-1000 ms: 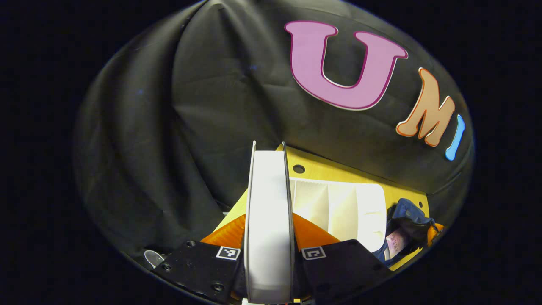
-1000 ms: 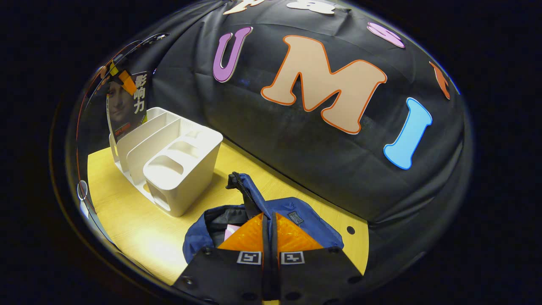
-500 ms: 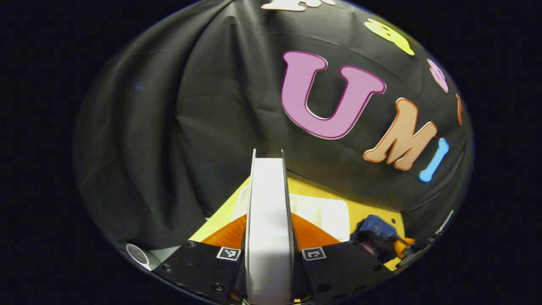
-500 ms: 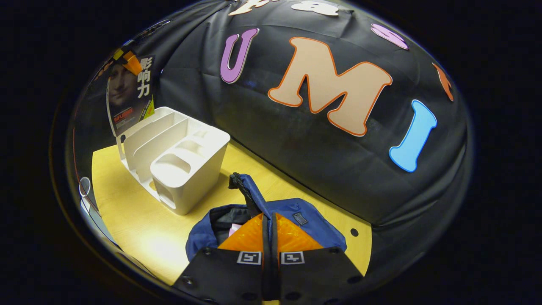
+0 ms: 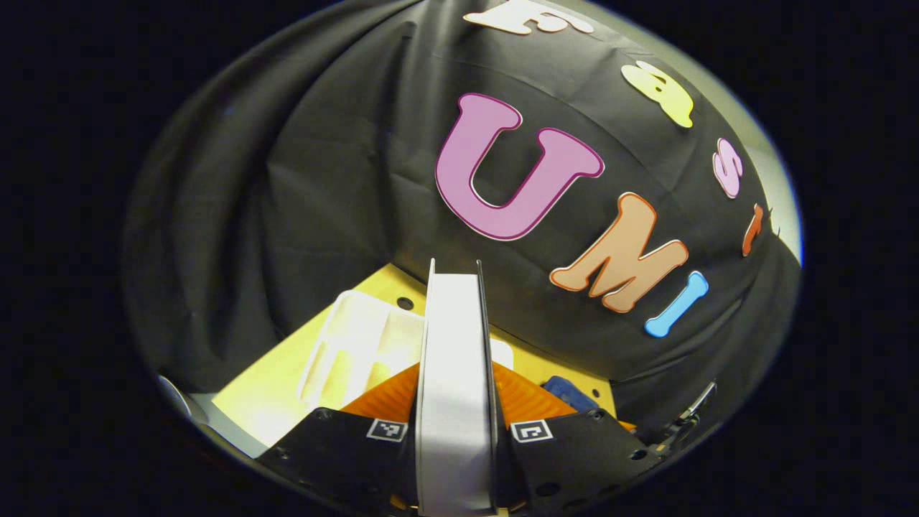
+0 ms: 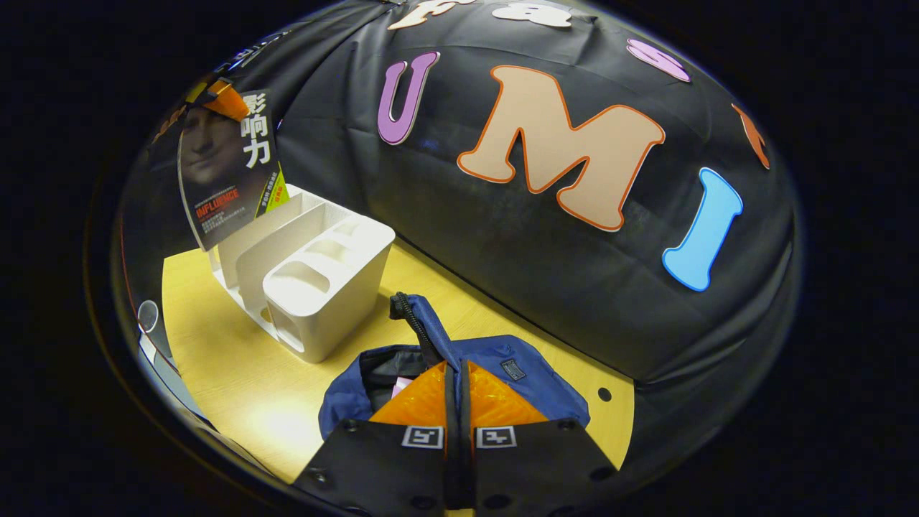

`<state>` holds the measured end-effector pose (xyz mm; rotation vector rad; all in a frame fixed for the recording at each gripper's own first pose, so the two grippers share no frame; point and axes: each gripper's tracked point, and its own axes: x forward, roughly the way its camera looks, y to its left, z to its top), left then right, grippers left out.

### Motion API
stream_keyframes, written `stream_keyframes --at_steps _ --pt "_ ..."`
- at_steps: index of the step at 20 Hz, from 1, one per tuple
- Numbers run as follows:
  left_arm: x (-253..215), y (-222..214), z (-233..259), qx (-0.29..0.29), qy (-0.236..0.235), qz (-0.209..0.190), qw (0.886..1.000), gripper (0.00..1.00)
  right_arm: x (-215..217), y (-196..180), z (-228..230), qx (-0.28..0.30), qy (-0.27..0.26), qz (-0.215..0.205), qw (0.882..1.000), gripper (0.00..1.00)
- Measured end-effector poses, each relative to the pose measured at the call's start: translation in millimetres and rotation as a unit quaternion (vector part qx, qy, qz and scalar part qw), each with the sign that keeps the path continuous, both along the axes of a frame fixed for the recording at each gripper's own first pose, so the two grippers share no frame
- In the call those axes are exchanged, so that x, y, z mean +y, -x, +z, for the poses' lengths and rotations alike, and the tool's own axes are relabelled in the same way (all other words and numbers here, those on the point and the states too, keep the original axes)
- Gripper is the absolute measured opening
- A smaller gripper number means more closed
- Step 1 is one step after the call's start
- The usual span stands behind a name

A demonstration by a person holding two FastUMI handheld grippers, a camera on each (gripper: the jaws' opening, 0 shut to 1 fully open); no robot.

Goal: Open the schoolbag, grab two books from the bookshelf and put them into the schoolbag.

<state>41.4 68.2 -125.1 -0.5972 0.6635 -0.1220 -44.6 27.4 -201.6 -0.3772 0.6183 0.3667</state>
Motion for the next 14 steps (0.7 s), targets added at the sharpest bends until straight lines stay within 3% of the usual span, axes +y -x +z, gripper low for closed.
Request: stream_keyframes --at_steps 5,14 --pt "-44 16 -25 0.025 0.07 -0.009 0.997 0.37 -3 1 2 0.001 -0.005 0.005 1.0 0.03" --pt "-119 40 -58 0.049 0.148 -0.022 0.988 0.37 -3 1 3 0.003 -0.004 0.024 1.0 0.03"
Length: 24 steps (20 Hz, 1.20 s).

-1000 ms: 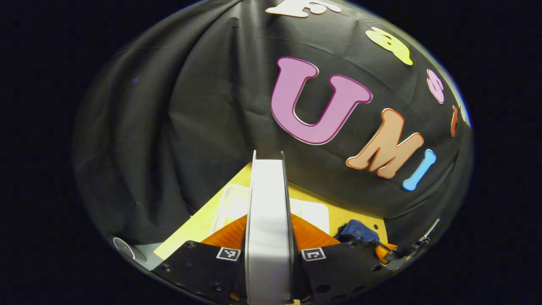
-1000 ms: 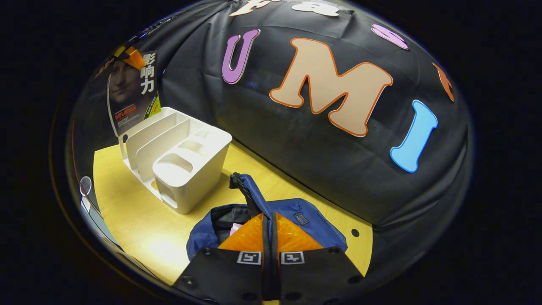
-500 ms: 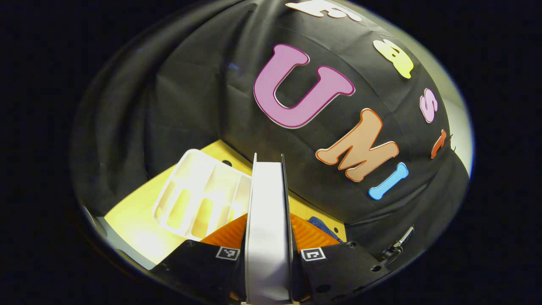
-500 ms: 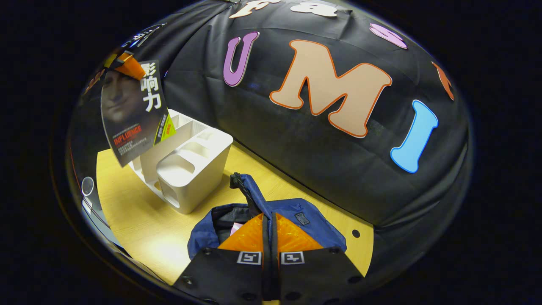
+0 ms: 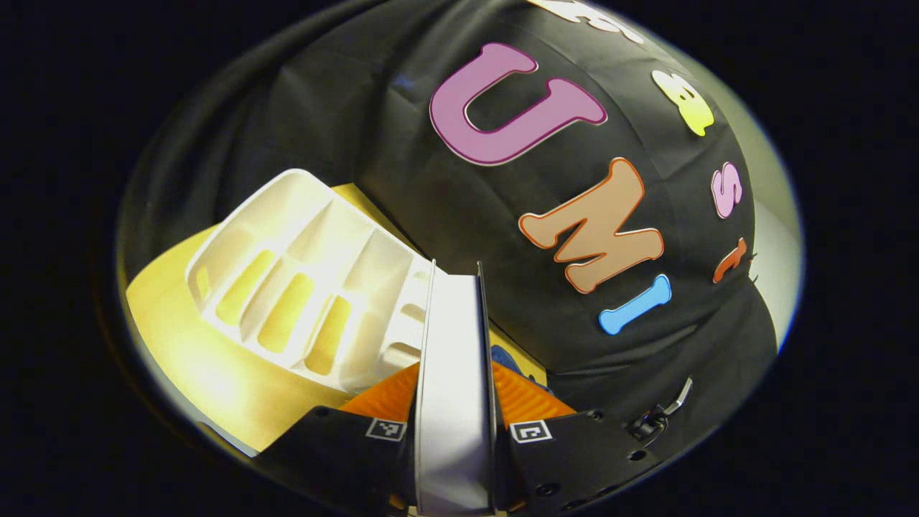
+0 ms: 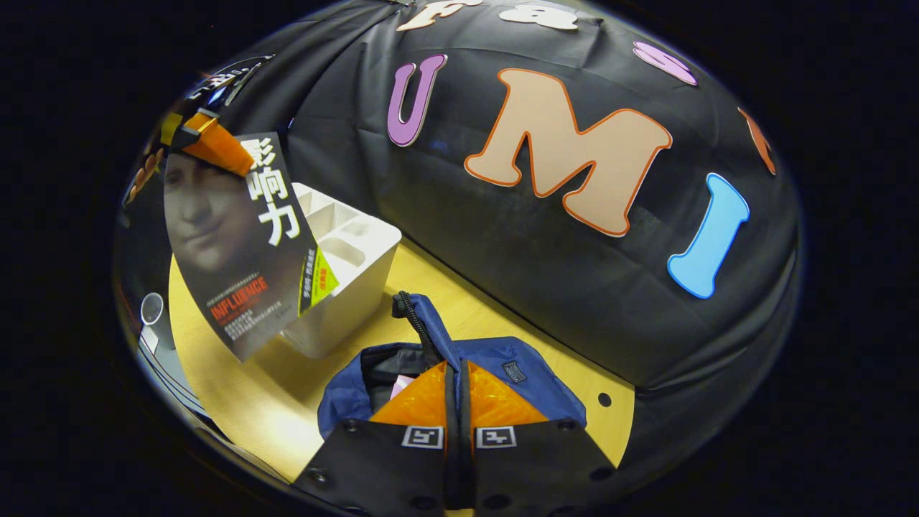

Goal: Open the schoolbag, grab two books from the bookshelf and put them into the schoolbag.

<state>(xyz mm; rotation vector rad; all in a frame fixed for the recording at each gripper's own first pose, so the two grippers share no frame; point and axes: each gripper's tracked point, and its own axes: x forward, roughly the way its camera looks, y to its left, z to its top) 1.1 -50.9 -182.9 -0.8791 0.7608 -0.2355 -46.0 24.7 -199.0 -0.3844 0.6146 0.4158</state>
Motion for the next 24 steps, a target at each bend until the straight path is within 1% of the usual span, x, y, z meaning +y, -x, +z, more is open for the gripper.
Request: stream_keyframes --at_steps 1,4,10,12,17,20,23,24 --pt "-11 3 -6 0.003 0.003 -0.004 1.0 0.36 1 0 0 -0.001 -0.001 0.001 1.0 0.02" --pt "-43 10 -22 0.015 0.014 -0.016 1.0 0.37 2 0 0 0.002 -0.004 0.006 1.0 0.03" --pt "-106 17 -59 0.038 0.062 -0.018 0.997 0.37 2 1 0 0.002 -0.006 0.009 1.0 0.03" --pt "-121 16 -71 0.039 0.07 -0.014 0.997 0.37 2 2 1 0.002 -0.005 0.012 1.0 0.03" --pt "-134 9 -95 0.026 0.072 0.038 0.996 0.38 1 3 1 0.002 -0.011 0.013 1.0 0.03" --pt "-145 13 -108 0.029 0.078 0.057 0.995 0.37 1 3 1 0.003 -0.016 0.014 1.0 0.03" --pt "-149 13 -117 0.02 0.087 0.101 0.991 0.38 3 3 2 0.003 -0.024 0.013 1.0 0.03" --pt "-151 14 -119 0.017 0.09 0.11 0.99 0.38 3 2 2 0.003 -0.026 0.013 1.0 0.03"
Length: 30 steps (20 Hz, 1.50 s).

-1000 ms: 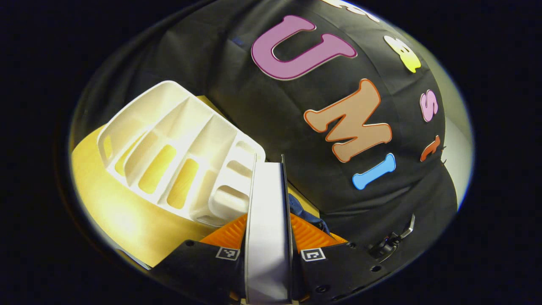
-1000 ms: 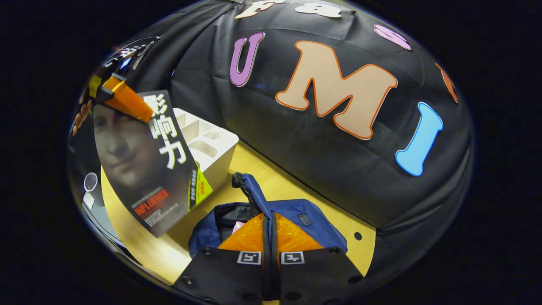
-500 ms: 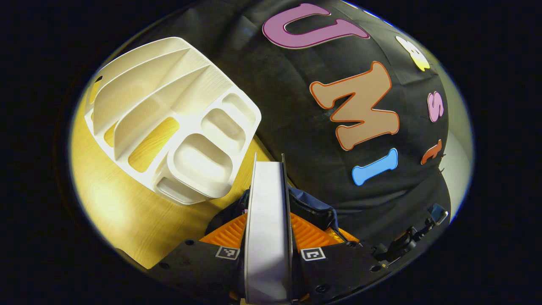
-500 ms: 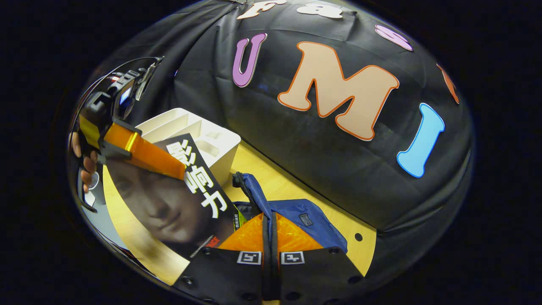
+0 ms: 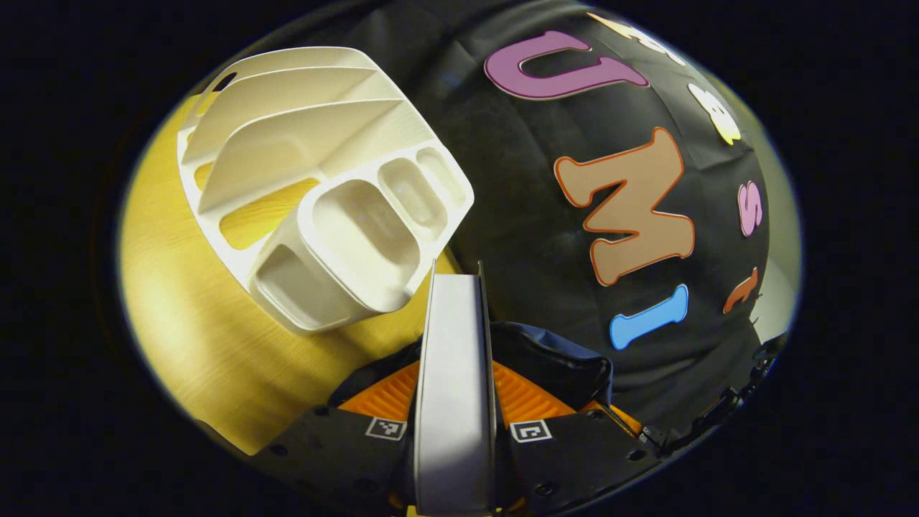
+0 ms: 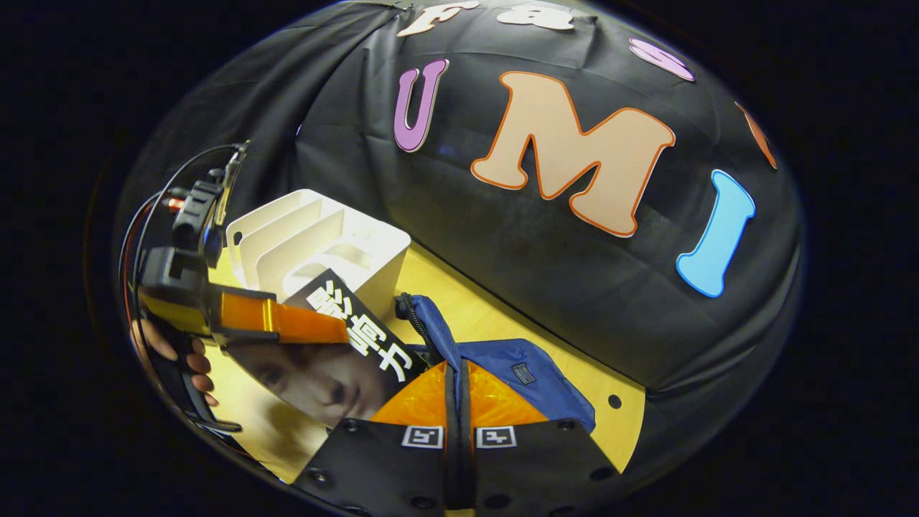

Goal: Open the schoolbag, grab two books from the bookshelf and put them into the schoolbag.

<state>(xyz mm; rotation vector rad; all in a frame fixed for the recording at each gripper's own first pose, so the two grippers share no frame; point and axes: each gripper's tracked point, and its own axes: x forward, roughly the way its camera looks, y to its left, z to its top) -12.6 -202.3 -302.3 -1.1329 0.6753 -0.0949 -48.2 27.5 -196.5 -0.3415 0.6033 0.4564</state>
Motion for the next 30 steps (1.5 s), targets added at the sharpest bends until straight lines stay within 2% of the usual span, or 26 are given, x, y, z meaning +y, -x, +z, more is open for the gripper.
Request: stream_keyframes --at_steps 5,7,12,20,22,24,25,26,28,29,30 --pt "-30 6 -11 -0.002 0.006 0.007 1.0 0.38 2 4 0 0.01 -0.014 0.005 1.0 0.03" --pt "-46 10 -20 0.002 0.002 -0.003 1.0 0.36 6 9 -1 0.016 -0.017 0.014 1.0 0.03" --pt "-95 12 -29 0.004 0.011 -0.035 0.999 0.4 12 18 4 0.015 -0.021 0.041 0.999 0.03" --pt "-136 -5 -43 -0.008 -0.008 -0.07 0.997 0.42 7 26 11 0.017 -0.036 0.048 0.998 0.03" --pt "-139 -9 -50 -0.007 -0.023 -0.086 0.996 0.48 3 25 11 0.014 -0.034 0.045 0.998 0.03" --pt "-137 0 -62 0.013 -0.046 -0.119 0.992 0.63 -1 22 8 0.019 -0.037 0.04 0.998 0.03" --pt "-135 8 -66 0.023 -0.066 -0.141 0.987 0.63 -1 21 6 0.019 -0.039 0.037 0.998 0.03" --pt "-128 13 -66 0.021 -0.083 -0.154 0.984 0.73 -2 20 5 0.019 -0.039 0.035 0.998 0.03" --pt "-115 14 -56 0.003 -0.121 -0.16 0.98 0.89 -2 18 2 0.024 -0.047 0.03 0.998 0.03" --pt "-106 17 -49 -0.003 -0.134 -0.163 0.978 0.95 -1 18 0 0.027 -0.051 0.027 0.998 0.02" --pt "-97 19 -40 -0.008 -0.142 -0.163 0.976 0.94 0 17 -1 0.03 -0.053 0.025 0.998 0.02"
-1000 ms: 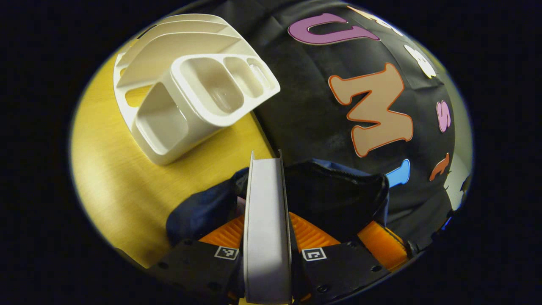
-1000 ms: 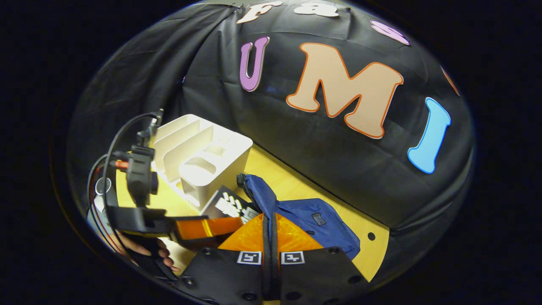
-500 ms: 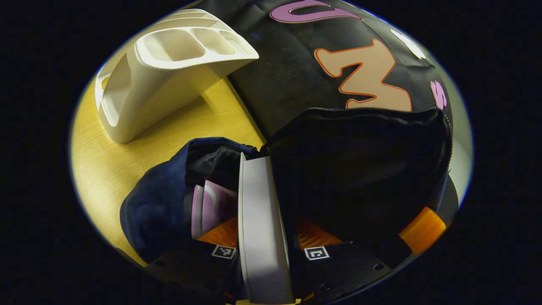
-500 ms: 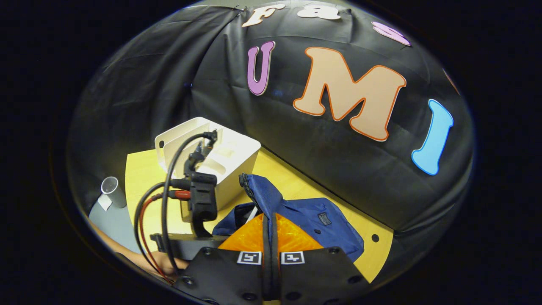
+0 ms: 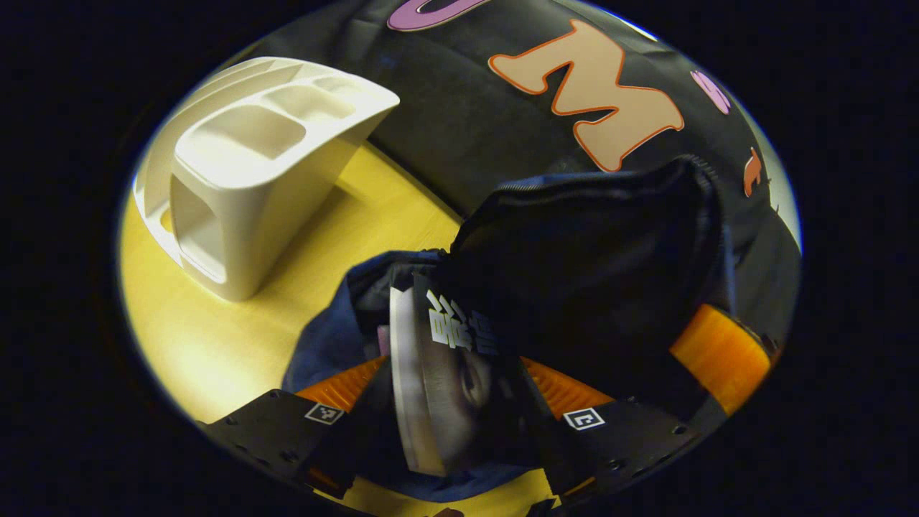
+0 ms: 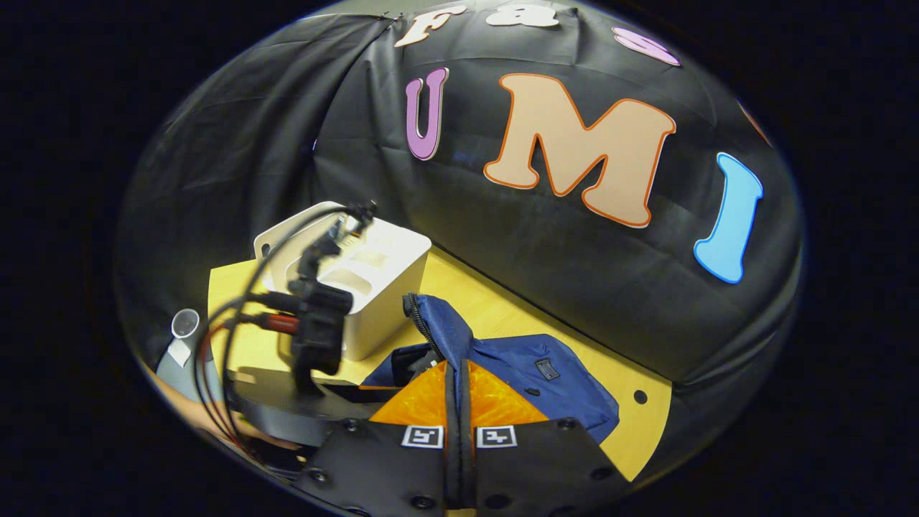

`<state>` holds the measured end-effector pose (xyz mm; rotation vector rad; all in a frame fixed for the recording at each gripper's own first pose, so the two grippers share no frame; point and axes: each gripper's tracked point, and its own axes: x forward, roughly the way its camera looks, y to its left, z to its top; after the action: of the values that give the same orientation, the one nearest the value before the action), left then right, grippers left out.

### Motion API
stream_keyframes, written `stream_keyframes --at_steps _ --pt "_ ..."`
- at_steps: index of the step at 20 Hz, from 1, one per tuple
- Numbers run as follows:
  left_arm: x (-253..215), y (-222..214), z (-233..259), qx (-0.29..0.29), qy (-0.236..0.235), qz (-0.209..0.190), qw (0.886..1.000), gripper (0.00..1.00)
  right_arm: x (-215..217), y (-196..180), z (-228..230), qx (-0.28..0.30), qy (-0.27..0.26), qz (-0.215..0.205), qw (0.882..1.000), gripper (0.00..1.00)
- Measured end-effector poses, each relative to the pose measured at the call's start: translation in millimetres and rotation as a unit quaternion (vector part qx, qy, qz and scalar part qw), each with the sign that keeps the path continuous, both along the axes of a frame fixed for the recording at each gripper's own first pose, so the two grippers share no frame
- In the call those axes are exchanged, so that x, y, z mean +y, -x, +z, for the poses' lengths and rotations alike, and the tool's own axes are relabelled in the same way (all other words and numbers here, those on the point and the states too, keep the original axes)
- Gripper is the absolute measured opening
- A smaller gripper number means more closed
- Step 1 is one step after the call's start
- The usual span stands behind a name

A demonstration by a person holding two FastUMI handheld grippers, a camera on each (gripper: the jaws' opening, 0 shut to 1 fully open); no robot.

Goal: Open the schoolbag, grab two books from the bookshelf and put them into the schoolbag.

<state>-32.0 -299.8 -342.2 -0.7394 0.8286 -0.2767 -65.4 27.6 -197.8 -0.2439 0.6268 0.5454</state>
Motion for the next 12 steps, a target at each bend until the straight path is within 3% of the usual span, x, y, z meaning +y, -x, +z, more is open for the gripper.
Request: stream_keyframes --at_steps 5,6,7,9,12 --pt "56 -10 64 -0.066 -0.036 -0.001 0.997 0.94 8 5 -4 0.026 -0.018 -0.012 0.999 0.07" --pt "71 -14 76 -0.08 -0.048 -0.001 0.996 0.94 12 6 0 0.031 -0.031 -0.016 0.999 0.32" --pt "84 -18 91 -0.092 -0.058 -0.002 0.994 0.94 17 9 5 0.034 -0.045 -0.019 0.998 0.39" --pt "112 -27 111 -0.116 -0.075 0.002 0.99 0.94 25 15 17 0.035 -0.069 -0.024 0.997 0.68" --pt "154 -44 136 -0.151 -0.104 0.018 0.983 0.94 30 8 41 -0.002 -0.101 -0.053 0.993 0.98"
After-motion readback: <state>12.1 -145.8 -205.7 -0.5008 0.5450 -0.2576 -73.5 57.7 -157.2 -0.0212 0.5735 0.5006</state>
